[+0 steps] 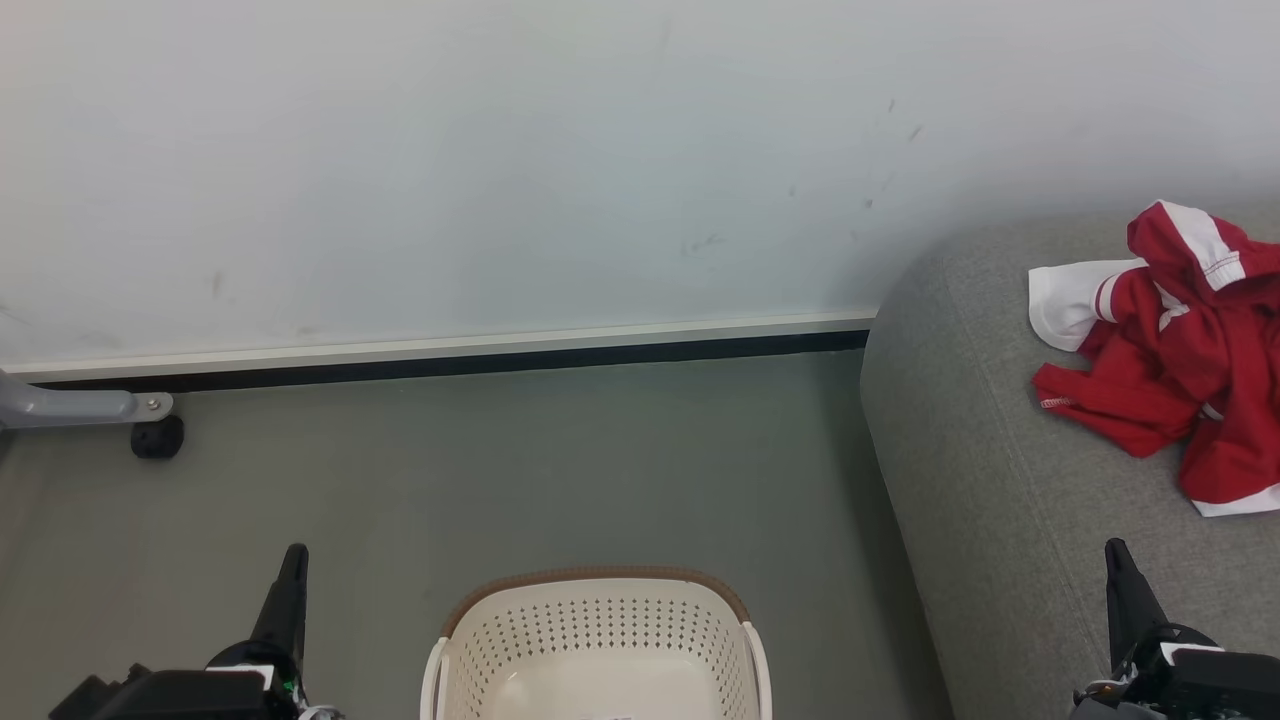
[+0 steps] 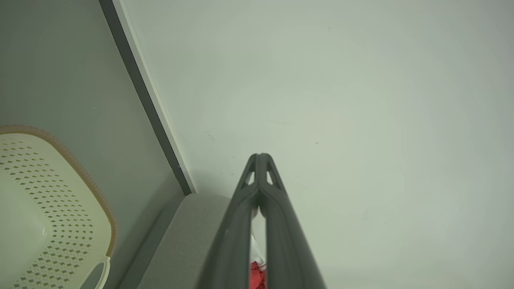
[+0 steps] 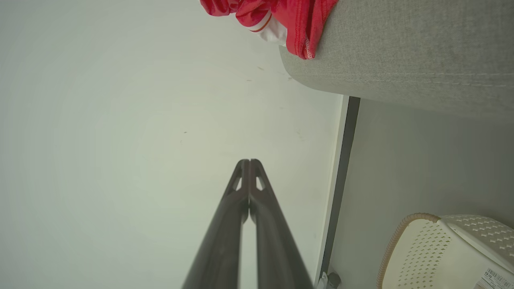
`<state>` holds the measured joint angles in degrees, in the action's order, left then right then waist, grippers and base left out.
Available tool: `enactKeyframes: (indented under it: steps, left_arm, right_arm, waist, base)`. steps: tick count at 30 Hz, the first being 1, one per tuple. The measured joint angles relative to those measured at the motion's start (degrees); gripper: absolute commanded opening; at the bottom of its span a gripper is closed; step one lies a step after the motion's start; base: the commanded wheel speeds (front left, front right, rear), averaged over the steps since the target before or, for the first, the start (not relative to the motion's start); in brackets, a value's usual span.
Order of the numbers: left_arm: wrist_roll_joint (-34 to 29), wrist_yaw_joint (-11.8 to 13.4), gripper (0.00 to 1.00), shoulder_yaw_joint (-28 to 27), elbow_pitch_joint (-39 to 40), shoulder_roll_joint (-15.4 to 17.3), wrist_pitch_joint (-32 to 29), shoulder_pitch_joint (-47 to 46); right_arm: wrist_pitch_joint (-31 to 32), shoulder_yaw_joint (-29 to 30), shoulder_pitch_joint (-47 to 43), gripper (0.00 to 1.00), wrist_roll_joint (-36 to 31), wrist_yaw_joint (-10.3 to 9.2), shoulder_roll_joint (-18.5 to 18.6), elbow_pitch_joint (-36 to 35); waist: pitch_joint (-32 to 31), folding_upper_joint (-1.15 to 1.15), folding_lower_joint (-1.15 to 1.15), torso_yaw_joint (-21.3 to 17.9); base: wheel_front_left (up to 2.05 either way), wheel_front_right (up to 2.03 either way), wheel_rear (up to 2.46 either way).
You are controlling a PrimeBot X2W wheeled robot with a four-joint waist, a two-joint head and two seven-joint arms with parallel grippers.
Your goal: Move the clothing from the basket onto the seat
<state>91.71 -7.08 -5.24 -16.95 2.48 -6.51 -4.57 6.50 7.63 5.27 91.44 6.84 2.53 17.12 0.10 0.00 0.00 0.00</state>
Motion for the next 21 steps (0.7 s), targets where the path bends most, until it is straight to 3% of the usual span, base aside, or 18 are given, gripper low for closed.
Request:
enactKeyframes:
  steps: [21]
  left_arm:
    - [0.0,0.0,0.0,0.0,0.0,0.0,0.0,0.0]
  right_arm:
    - [0.0,0.0,0.0,0.0,0.0,0.05,0.0,0.0]
  waist:
    - [0.0,0.0,0.0,0.0]
  base:
    - [0.0,0.0,0.0]
